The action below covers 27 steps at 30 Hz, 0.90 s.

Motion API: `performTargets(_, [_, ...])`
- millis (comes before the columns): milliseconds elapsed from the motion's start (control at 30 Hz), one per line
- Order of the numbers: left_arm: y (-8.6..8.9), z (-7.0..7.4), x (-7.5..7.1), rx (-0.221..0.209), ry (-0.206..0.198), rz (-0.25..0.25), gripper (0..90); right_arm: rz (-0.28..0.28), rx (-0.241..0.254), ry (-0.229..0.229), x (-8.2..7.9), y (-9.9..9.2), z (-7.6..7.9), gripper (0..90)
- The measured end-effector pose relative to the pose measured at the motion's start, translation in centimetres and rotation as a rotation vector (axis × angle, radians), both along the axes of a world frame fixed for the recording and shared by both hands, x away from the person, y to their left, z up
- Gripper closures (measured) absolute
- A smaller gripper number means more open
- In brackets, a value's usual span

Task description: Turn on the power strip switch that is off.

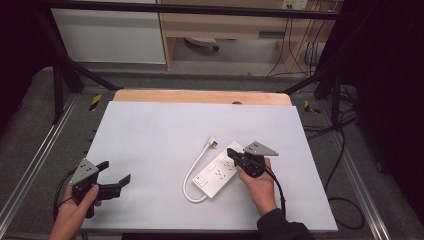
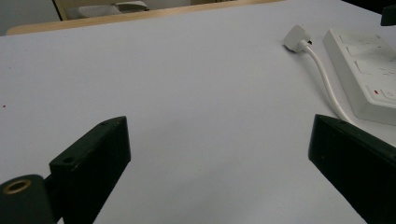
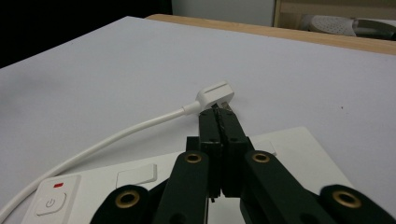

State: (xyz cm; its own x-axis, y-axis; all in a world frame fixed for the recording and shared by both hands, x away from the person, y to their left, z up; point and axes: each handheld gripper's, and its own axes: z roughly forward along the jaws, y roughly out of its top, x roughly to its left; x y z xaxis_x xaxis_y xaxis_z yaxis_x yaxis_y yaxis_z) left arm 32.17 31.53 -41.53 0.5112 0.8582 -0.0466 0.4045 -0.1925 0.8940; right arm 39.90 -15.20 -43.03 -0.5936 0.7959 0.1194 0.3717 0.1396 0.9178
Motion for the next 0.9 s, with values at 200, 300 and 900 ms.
performTargets(200, [0.0,0.0,0.0,0.0,0.0,0.0,5.6,-0.005,0.009,-0.005,-0.1,-0.3,0.2,86.4])
performTargets(300, [0.0,0.0,0.0,0.0,0.001,0.0,5.6,-0.01,0.011,-0.005,-0.1,-0.3,0.3,80.9])
performTargets(900, [0.0,-0.1,0.0,-0.004,0.004,-0.001,5.5,-0.116,0.012,0.025,0.0,-1.5,1.9,14.7])
